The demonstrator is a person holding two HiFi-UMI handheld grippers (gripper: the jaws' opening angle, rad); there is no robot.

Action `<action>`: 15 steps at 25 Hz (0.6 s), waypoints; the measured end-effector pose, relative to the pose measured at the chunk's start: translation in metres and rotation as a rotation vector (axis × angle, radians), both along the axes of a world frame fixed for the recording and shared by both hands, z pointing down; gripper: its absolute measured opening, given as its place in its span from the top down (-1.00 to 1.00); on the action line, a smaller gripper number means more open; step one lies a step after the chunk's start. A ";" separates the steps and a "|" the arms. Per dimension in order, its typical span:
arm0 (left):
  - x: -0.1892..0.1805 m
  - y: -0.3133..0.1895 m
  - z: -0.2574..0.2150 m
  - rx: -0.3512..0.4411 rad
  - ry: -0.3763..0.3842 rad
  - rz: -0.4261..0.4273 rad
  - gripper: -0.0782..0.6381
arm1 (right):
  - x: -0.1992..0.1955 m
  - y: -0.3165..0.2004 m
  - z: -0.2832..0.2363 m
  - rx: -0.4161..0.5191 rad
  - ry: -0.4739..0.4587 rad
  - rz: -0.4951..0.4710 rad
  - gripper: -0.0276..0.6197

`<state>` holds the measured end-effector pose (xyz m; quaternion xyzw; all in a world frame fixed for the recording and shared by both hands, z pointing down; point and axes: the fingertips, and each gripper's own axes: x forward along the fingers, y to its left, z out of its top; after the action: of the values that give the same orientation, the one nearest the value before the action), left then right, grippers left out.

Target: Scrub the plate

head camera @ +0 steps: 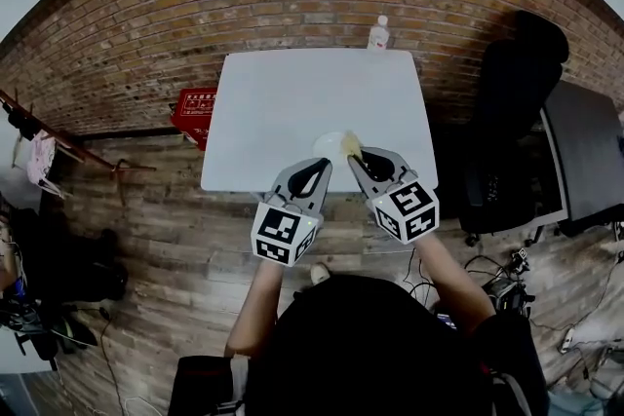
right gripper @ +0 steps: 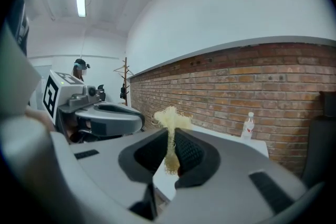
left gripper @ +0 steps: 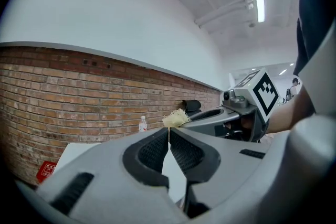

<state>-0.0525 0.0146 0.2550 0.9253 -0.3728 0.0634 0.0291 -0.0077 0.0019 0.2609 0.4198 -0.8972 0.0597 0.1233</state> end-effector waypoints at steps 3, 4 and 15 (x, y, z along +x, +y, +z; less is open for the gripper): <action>0.009 0.005 -0.006 0.010 0.000 -0.021 0.70 | 0.006 0.003 -0.004 0.001 0.003 -0.018 0.78; 0.011 0.007 -0.008 0.011 0.000 -0.027 0.70 | 0.007 0.004 -0.007 0.003 -0.002 -0.023 0.78; 0.023 0.035 -0.015 0.021 -0.024 -0.089 0.70 | 0.018 0.037 -0.028 0.043 -0.069 -0.061 0.78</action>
<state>-0.0295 0.0497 0.2397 0.9072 -0.4145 0.0691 0.0176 0.0108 0.0384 0.2334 0.3925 -0.9144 0.0512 0.0849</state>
